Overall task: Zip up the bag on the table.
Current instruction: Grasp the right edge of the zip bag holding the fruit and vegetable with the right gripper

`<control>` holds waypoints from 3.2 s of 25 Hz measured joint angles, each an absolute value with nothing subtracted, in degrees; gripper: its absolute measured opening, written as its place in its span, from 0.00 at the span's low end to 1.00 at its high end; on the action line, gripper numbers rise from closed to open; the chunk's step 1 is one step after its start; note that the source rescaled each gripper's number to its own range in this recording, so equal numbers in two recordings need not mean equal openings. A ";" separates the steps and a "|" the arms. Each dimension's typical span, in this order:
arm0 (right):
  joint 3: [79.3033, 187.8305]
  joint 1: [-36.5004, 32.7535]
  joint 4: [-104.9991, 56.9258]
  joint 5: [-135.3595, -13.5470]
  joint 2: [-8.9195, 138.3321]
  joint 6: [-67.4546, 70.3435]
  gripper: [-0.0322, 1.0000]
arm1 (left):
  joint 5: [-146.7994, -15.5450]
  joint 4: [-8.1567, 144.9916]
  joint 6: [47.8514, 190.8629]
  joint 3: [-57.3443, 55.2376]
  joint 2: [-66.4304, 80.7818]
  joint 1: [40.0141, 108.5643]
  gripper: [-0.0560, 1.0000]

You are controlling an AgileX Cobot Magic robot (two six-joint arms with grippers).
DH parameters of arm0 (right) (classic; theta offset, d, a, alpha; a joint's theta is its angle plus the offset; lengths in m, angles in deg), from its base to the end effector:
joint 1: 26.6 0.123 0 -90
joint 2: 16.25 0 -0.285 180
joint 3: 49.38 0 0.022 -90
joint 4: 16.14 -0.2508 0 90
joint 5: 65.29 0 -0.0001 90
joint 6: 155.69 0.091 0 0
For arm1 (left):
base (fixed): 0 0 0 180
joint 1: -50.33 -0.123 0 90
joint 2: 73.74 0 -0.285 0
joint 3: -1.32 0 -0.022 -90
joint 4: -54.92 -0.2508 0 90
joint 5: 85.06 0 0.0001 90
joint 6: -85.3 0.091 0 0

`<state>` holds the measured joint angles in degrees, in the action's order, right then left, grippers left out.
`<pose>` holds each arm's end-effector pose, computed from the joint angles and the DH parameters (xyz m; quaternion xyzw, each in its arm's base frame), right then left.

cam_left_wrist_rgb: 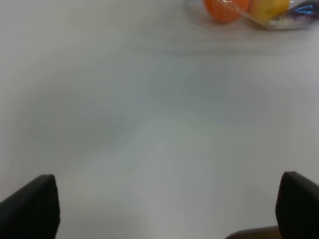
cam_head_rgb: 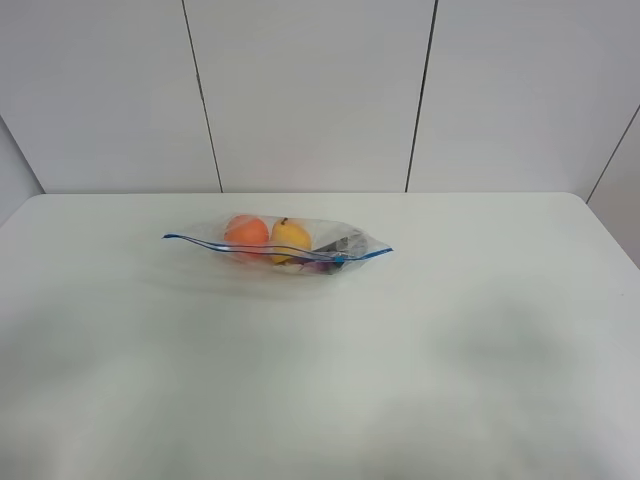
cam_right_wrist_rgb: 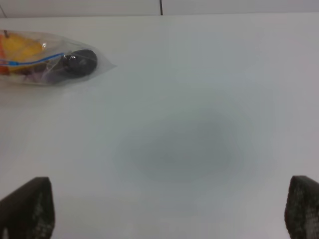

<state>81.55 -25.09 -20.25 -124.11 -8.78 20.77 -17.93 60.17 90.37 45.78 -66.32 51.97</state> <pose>-0.0035 0.0055 0.2778 -0.0379 0.8437 0.0264 0.5349 -0.0198 -0.0071 0.2880 0.0564 0.8589 -0.0302 0.5081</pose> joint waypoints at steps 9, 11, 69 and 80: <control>81.55 -25.09 -21.13 -124.11 -8.78 20.77 1.00 | -17.93 60.17 90.37 45.78 -66.32 51.97 1.00; 81.55 -25.09 -21.13 -124.11 -8.78 20.77 1.00 | -17.93 60.17 90.37 45.78 -66.32 51.97 1.00; 127.95 -25.09 -74.99 -129.02 105.76 2.12 0.83 | -17.93 60.17 90.37 45.78 -66.32 51.97 1.00; 128.00 -24.88 -83.66 -129.24 107.60 2.12 0.83 | -17.93 60.17 90.37 45.78 -66.32 51.97 1.00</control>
<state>128.00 -24.88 -83.66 -129.24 107.60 2.12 -17.93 60.17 90.37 45.78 -66.32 51.97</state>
